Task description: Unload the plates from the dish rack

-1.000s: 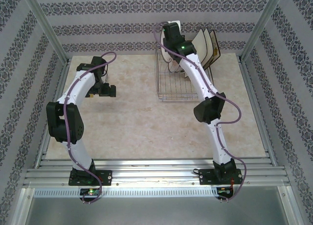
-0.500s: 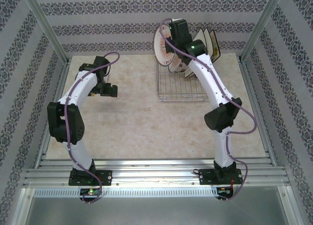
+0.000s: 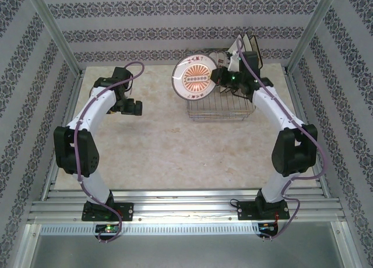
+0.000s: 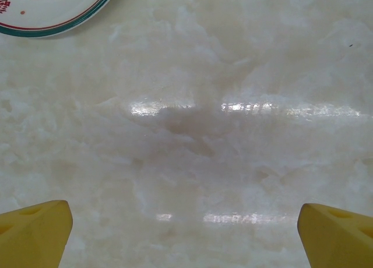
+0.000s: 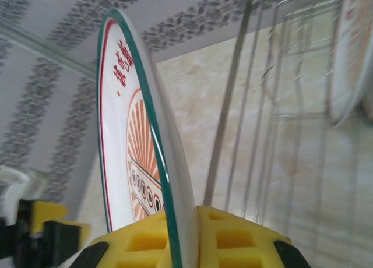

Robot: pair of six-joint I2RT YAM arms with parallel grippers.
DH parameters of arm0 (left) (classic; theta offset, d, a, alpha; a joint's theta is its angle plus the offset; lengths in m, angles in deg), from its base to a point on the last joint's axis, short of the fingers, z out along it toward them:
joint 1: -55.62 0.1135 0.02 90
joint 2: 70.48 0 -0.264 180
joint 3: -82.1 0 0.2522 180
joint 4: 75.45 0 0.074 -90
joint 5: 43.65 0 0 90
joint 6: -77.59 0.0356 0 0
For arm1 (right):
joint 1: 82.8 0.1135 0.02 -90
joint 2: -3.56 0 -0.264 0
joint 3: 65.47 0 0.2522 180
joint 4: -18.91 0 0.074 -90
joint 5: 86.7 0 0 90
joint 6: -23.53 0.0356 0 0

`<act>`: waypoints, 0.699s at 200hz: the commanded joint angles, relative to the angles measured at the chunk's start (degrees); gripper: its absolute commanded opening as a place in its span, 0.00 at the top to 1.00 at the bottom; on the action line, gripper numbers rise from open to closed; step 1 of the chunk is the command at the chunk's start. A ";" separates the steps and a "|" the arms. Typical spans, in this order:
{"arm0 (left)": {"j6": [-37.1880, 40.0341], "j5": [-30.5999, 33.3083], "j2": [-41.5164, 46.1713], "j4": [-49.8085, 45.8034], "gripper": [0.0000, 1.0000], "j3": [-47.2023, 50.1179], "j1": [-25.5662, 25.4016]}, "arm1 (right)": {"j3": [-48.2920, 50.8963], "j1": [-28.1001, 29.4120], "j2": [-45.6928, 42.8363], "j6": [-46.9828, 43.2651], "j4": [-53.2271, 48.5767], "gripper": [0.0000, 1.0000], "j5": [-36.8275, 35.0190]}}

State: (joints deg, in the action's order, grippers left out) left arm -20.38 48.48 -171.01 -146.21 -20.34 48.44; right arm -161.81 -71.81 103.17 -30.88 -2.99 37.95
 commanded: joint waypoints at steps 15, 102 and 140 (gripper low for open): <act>-0.97 -0.68 1.13 2.15 0.00 1.56 -0.72 | 10.80 0.12 -2.25 17.86 28.16 1.00 14.38; 0.40 -5.67 2.89 5.45 0.00 2.15 -0.79 | 12.56 1.07 -2.58 17.12 25.81 1.00 13.27; 1.32 -12.12 6.41 11.73 0.00 5.10 -0.73 | 13.28 1.11 -1.60 16.32 25.47 1.00 13.16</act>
State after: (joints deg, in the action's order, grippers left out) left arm -20.29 41.84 -169.19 -140.22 -17.22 48.44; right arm -149.20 -71.38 103.02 -14.25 19.02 49.30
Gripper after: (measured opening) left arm 0.997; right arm 0.086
